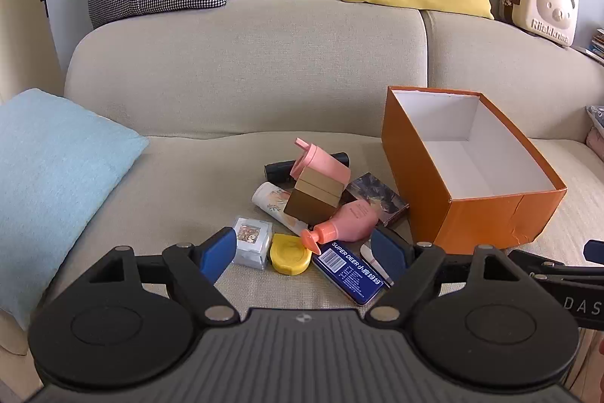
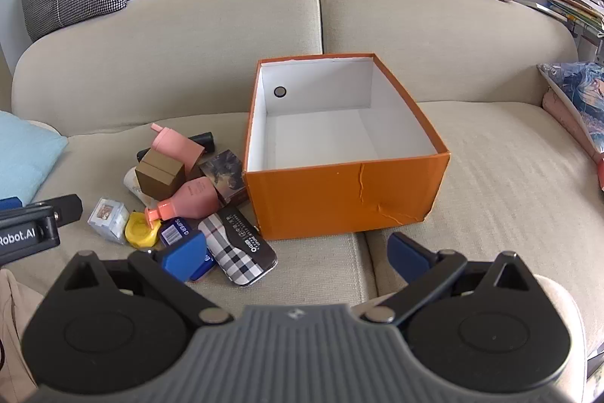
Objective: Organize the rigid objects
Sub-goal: 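Move both tools toward the pile of items beside the orange box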
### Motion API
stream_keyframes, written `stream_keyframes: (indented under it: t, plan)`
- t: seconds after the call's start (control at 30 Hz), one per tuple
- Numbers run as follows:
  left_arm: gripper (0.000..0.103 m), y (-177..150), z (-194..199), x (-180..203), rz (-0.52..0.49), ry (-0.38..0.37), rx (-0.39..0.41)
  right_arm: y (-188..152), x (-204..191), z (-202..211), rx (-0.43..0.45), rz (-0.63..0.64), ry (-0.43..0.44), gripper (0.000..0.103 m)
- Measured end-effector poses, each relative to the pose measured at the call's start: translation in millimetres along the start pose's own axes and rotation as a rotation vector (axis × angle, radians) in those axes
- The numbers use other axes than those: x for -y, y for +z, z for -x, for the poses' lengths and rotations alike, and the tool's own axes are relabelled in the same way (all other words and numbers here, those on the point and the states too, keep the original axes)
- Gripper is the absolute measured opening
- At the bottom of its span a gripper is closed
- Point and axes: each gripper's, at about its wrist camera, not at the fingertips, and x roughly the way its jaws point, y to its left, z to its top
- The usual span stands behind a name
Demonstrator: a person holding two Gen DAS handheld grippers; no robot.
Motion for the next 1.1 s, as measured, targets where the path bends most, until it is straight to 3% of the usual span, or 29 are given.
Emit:
stream_keyframes:
  t: [0.23, 0.47, 0.57, 0.8, 0.97, 1.1]
  plan:
    - [0.095, -0.7, -2.1, -1.8, 0.002, 0.002, -0.006, -0.6, -0.2, -0.4, 0.005, -0.002, -0.002, 0.101]
    - [0.093, -6.8, -7.2, -7.5, 0.0, -0.012, -0.014, -7.1, 2.3, -0.7, 0.059, -0.035, 0.053, 0.101]
    - [0.085, -9.8, -13.4, -11.0, 0.007, -0.025, -0.031, -6.9, -2.8, -8.1, 0.028, 0.001, 0.057, 0.097]
    - [0.037, -16.7, -49.8, -14.4, 0.034, -0.145, -0.136, -4.5, -15.6, -46.5, -0.069, 0.062, 0.122, 0.064]
    - [0.032, -19.4, -91.8, -11.7, 0.067, -0.205, -0.214, 2.9, -19.4, -95.8, -0.166, 0.066, 0.171, 0.05]
    - [0.032, -23.4, -128.3, -11.6, 0.146, -0.238, -0.288, 2.9, -21.8, -136.2, -0.241, 0.057, 0.191, 0.049]
